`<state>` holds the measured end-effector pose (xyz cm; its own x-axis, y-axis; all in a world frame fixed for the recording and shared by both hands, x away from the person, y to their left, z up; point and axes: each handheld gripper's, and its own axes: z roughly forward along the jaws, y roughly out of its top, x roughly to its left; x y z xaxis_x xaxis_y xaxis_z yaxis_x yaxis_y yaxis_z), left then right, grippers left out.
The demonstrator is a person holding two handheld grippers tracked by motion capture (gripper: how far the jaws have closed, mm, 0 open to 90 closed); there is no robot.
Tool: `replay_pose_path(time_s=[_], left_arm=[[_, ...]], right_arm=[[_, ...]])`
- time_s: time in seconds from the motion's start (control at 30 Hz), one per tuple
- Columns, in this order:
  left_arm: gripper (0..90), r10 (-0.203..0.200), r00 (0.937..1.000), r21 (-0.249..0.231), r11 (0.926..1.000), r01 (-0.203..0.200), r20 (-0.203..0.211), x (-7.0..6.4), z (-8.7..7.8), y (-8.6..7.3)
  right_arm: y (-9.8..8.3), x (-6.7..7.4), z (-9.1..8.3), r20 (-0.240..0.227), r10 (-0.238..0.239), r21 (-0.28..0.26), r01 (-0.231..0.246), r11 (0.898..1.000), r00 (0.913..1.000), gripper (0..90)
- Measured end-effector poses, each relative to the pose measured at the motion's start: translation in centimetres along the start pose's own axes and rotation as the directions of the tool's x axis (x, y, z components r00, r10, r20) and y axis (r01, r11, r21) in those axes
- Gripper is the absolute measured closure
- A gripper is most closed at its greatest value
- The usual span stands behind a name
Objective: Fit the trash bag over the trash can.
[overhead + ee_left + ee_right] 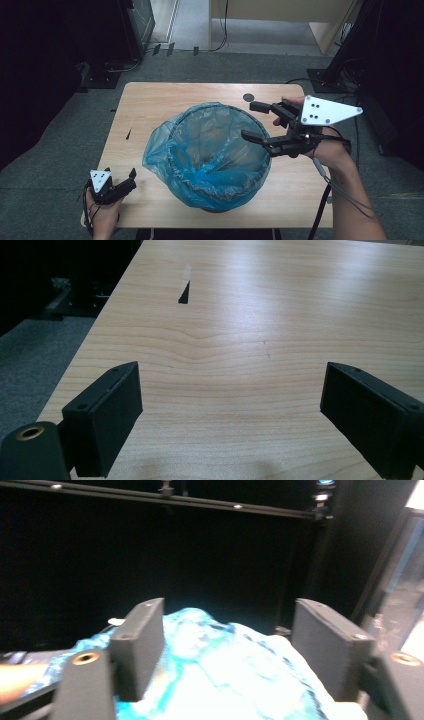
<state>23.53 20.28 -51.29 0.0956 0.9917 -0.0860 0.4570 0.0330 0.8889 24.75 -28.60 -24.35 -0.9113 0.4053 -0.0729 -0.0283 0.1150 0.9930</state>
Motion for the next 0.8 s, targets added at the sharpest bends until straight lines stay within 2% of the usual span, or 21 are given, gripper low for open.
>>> replay_pose_path(time_s=[0.13,0.23,0.27,0.33,0.43,0.57,0.63,0.73,0.8], left_arm=[[10.1,0.0,1.0,0.0,1.0,0.0,-0.002,0.0,0.0,0.0],[10.2,0.0,1.0,0.001,1.0,0.0,-0.002,0.0,0.0,0.0],[10.1,0.001,1.0,0.001,1.0,-0.001,-0.003,0.0,0.0,0.0],[10.2,0.001,1.0,0.001,1.0,-0.001,-0.003,0.0,0.0,0.0],[10.1,0.001,1.0,0.001,1.0,-0.001,-0.004,0.0,0.0,0.0],[10.2,0.001,1.0,0.001,1.0,-0.001,-0.004,0.0,0.0,0.0],[10.2,0.0,1.0,0.0,1.0,0.0,-0.004,0.0,0.0,0.0],[10.1,0.0,1.0,0.0,1.0,0.0,-0.004,0.0,0.0,0.0],[10.1,0.0,1.0,0.001,1.0,0.0,-0.004,0.0,0.0,0.0]], right_arm=[[-0.5,-0.1,-1.4,0.071,0.003,-0.029,-0.001,1.0,0.9975,14.7],[-0.9,-0.1,-2.3,0.16,0.012,-0.054,-0.003,0.999,0.9871,4.7],[-1.1,-0.1,-2.6,0.177,0.017,-0.057,-0.007,0.998,0.9841,0.6],[-1.4,-0.1,-3.2,0.211,0.039,-0.067,-0.025,0.997,0.9766,0.0],[-2.0,-0.2,-3.9,0.276,0.068,-0.092,-0.044,0.995,0.9587,0.0],[-2.5,-0.2,-4.9,0.357,0.098,-0.124,-0.057,0.991,0.9288,0.0],[-2.8,-0.2,-5.3,0.398,0.097,-0.127,-0.05,0.991,0.9123,0.0],[-3.3,-0.1,-6.0,0.436,0.117,-0.154,-0.054,0.987,0.8923,0.0],[-3.6,-0.1,-6.3,0.469,0.126,-0.149,-0.063,0.987,0.8742,0.0]])
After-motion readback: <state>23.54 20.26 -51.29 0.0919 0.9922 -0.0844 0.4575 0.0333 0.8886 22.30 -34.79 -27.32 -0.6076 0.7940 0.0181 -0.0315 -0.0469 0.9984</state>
